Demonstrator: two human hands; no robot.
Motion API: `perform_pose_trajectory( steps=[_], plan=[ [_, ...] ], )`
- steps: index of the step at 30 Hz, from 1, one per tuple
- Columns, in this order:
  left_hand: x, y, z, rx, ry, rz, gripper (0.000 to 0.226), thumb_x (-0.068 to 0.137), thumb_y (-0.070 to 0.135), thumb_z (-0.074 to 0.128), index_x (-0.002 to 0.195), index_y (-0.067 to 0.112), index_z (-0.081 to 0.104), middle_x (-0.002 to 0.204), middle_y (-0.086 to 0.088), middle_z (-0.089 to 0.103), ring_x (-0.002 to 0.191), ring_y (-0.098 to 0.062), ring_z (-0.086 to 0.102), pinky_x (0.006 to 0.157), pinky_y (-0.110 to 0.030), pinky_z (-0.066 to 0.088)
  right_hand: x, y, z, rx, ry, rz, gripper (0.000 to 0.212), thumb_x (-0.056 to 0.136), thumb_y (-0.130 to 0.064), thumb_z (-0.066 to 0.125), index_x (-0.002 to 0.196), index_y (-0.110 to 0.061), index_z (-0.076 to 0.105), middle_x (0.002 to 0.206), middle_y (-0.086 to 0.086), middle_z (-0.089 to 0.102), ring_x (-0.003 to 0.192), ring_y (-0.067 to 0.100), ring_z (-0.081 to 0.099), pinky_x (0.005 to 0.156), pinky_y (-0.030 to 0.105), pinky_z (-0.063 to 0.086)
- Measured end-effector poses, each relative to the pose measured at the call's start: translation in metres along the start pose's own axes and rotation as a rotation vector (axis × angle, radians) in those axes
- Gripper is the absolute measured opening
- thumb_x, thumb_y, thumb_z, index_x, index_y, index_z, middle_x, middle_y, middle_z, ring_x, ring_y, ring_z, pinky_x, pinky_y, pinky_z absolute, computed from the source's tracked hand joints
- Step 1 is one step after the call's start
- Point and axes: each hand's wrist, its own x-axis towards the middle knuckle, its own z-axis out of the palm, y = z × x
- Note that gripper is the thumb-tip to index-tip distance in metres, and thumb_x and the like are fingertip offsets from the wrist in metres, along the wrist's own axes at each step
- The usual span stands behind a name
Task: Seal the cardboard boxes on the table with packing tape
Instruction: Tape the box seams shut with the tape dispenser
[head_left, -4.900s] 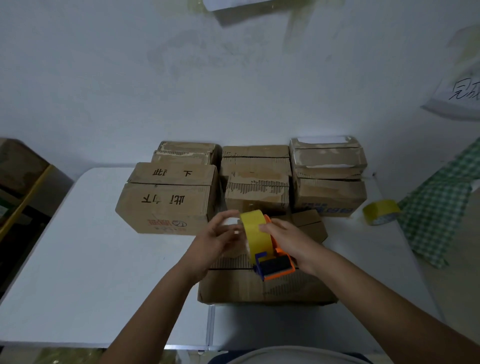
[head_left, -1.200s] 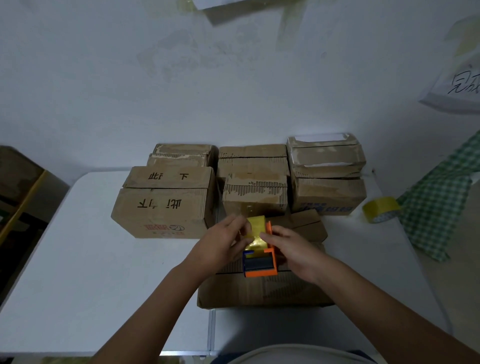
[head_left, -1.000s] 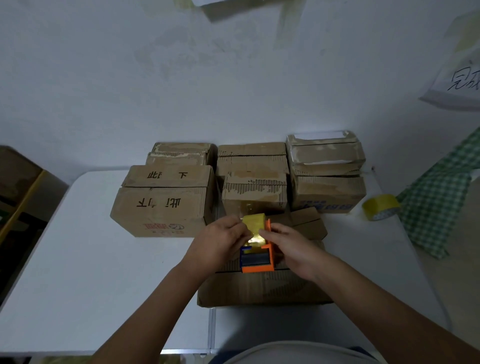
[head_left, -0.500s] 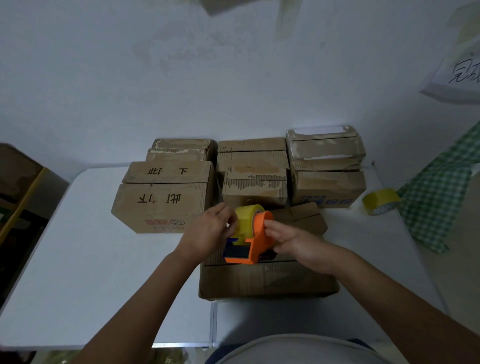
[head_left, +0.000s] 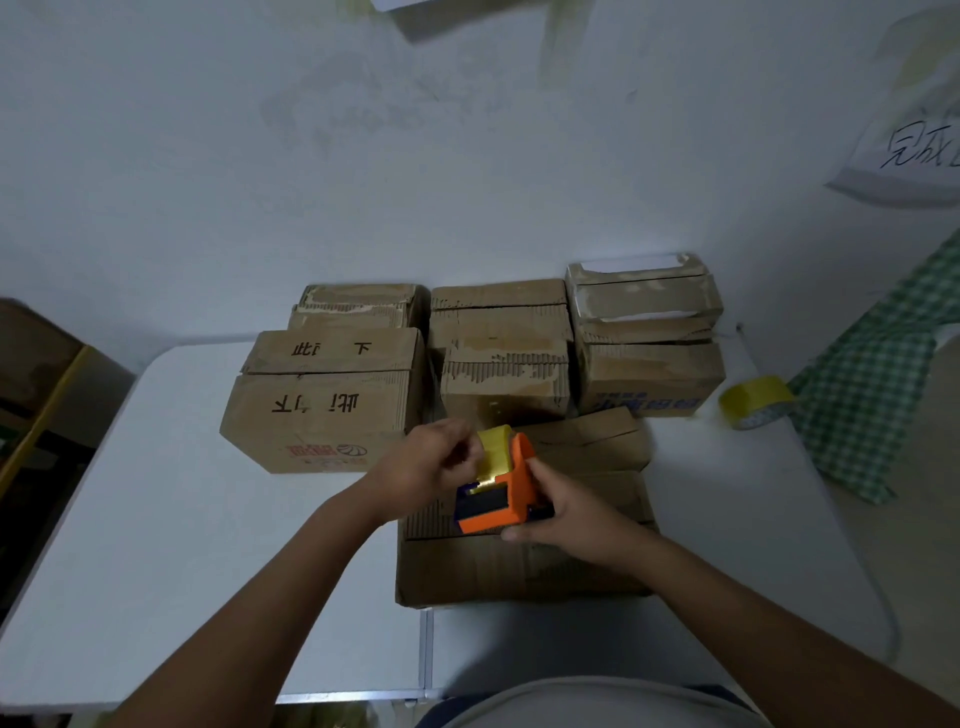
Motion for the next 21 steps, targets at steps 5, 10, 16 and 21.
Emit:
perform_pose_trajectory(
  steps=[5, 10, 16, 21],
  plan=[
    [-0.004, -0.003, -0.002, -0.118, 0.009, -0.044, 0.006, 0.094, 0.01, 0.06, 0.089, 0.013, 0.058, 0.089, 0.005, 0.06, 0.081, -0.004, 0.058, 0.07, -0.015, 0.047, 0.0, 0.003, -0.004, 0.191, -0.078, 0.076, 0.068, 0.077, -0.02, 0.08, 0.13, -0.041, 0.044, 0.129, -0.006, 0.06, 0.119, 0.01, 0.057, 0.099, 0.034, 0.05],
    [0.0, 0.0, -0.009, -0.238, 0.07, -0.14, 0.008, 0.099, 0.023, 0.056, 0.1, 0.016, 0.06, 0.093, 0.003, 0.068, 0.087, -0.003, 0.065, 0.073, -0.015, 0.05, -0.001, 0.004, -0.008, 0.281, -0.089, 0.104, 0.064, 0.079, -0.012, 0.077, 0.125, -0.044, 0.046, 0.126, -0.008, 0.062, 0.116, 0.008, 0.059, 0.088, 0.024, 0.052],
    [0.007, 0.003, -0.001, 0.17, 0.068, 0.001, 0.019, 0.089, 0.025, 0.071, 0.103, 0.013, 0.071, 0.099, 0.004, 0.062, 0.081, -0.006, 0.06, 0.074, -0.024, 0.053, 0.002, 0.003, -0.005, 0.252, -0.096, 0.108, 0.065, 0.078, -0.014, 0.078, 0.125, -0.044, 0.044, 0.127, -0.008, 0.06, 0.117, 0.01, 0.057, 0.09, 0.027, 0.053],
    [0.007, 0.005, 0.002, 0.173, 0.109, 0.039, 0.002, 0.089, 0.015, 0.07, 0.09, 0.013, 0.07, 0.092, 0.0, 0.062, 0.079, -0.01, 0.059, 0.074, -0.031, 0.053, 0.003, 0.005, -0.005, 0.224, -0.097, 0.097, 0.067, 0.079, -0.015, 0.078, 0.131, -0.038, 0.043, 0.13, -0.004, 0.059, 0.121, 0.012, 0.056, 0.099, 0.033, 0.05]
  ],
)
